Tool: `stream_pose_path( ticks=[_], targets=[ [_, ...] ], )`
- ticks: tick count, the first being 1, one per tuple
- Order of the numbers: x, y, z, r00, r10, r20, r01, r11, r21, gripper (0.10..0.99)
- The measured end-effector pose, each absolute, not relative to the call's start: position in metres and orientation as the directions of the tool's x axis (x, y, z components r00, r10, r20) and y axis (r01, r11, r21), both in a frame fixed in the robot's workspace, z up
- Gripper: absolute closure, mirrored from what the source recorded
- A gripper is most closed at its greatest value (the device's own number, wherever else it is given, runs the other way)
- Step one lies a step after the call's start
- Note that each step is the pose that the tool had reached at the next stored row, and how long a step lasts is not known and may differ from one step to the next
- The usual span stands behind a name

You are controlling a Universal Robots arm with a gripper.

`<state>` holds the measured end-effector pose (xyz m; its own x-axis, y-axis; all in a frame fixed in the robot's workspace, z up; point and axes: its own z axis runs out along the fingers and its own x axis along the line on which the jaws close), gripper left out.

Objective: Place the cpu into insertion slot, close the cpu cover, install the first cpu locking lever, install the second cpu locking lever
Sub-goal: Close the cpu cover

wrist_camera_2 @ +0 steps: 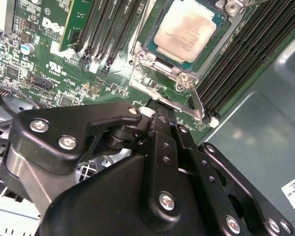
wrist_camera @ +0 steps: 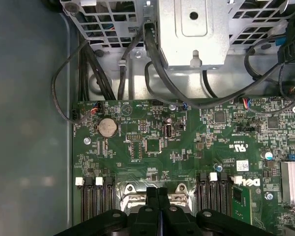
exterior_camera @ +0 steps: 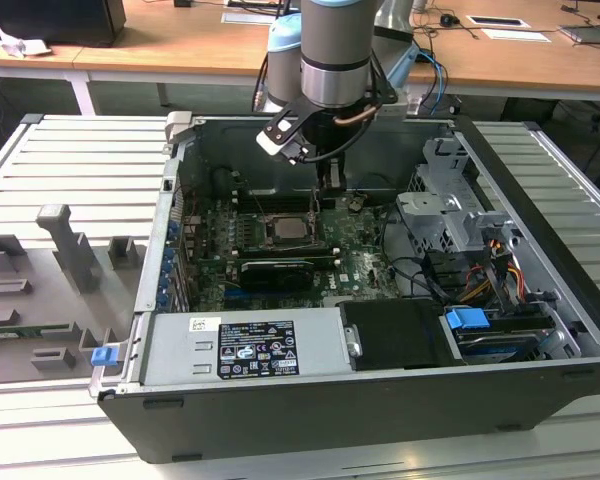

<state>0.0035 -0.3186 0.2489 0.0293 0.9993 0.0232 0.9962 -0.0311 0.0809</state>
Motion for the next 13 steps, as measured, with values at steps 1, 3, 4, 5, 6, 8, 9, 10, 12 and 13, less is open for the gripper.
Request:
stream_pose_path(
  ticks=[1,3,4,5,6,8,9,10,12,13],
  targets=[
    [0.0024,-0.3186,0.2489,0.029,0.999,0.023,0.996,-0.031,0.081,0.980],
    [0.0007,-0.3186,0.2489,0.029,0.999,0.023,0.996,-0.031,0.081,0.980],
    [0.0002,-0.3186,0.2489,0.029,0.999,0.023,0.996,-0.031,0.081,0.980],
    [-0.0009,-0.3186,0.2489,0.029,0.999,0.023,0.996,-0.031,0.081,0.980],
    [-0.0021,-0.3186,0.2489,0.029,0.999,0.023,0.996,-0.031,0.081,0.980],
    [-0.0037,-0.3186,0.2489,0.029,0.999,0.023,0.996,-0.031,0.081,0.980],
    [-0.0044,-0.3186,0.2489,0.029,0.999,0.023,0.996,-0.031,0.081,0.980],
    [-0.0050,-0.3186,0.2489,0.029,0.999,0.023,0.996,-0.031,0.081,0.980],
    [-0.0061,-0.3186,0.2489,0.029,0.999,0.023,0.996,-0.031,0.081,0.980],
    [-0.0068,-0.3186,0.2489,0.029,0.999,0.023,0.996,-0.031,0.081,0.980]
  ],
)
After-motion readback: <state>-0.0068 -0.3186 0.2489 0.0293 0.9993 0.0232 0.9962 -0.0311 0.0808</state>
